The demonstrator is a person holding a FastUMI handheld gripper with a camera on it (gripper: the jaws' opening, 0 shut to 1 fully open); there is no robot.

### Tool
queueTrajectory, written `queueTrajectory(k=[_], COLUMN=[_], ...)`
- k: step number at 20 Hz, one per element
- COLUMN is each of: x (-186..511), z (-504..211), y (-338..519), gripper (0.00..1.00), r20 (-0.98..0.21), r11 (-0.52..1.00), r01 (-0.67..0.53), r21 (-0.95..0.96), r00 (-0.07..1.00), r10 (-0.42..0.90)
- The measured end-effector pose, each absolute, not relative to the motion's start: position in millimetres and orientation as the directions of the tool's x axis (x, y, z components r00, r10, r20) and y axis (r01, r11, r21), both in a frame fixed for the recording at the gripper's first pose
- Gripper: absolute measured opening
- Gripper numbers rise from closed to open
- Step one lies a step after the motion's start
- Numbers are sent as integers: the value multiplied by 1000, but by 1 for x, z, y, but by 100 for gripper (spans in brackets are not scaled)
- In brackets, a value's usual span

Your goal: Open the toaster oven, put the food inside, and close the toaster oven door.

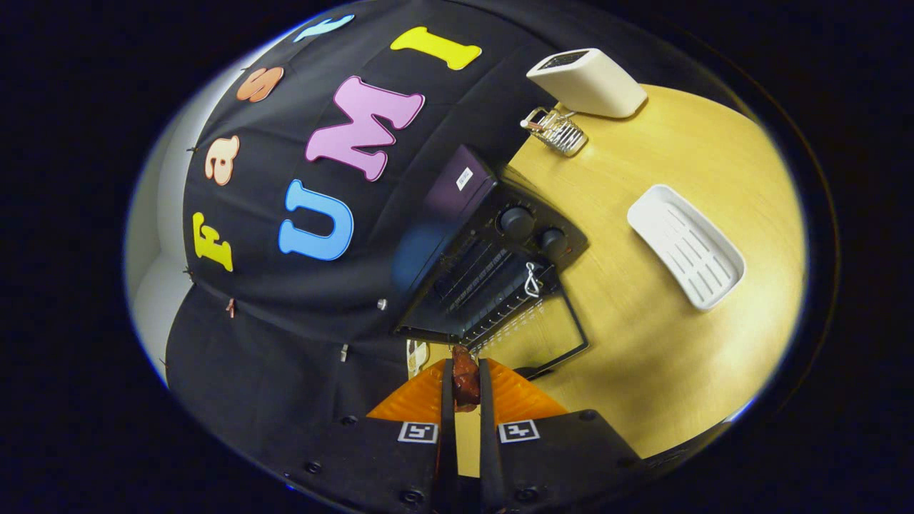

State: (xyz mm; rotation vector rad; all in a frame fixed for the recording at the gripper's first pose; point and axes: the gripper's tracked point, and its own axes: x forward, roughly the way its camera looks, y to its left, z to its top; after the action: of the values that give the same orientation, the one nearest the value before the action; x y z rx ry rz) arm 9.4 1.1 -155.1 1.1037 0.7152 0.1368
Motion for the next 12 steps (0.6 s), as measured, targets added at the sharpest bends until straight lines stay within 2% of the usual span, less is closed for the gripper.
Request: queueTrajectory(k=[5, 12], x=[42, 105], z=[-169, -196], y=[24, 25], gripper=[16, 16], r20=[-406, -326], r11=[401, 320], r01=[234, 229], r21=[886, 919], r00=[810, 899], r10=[423, 293])
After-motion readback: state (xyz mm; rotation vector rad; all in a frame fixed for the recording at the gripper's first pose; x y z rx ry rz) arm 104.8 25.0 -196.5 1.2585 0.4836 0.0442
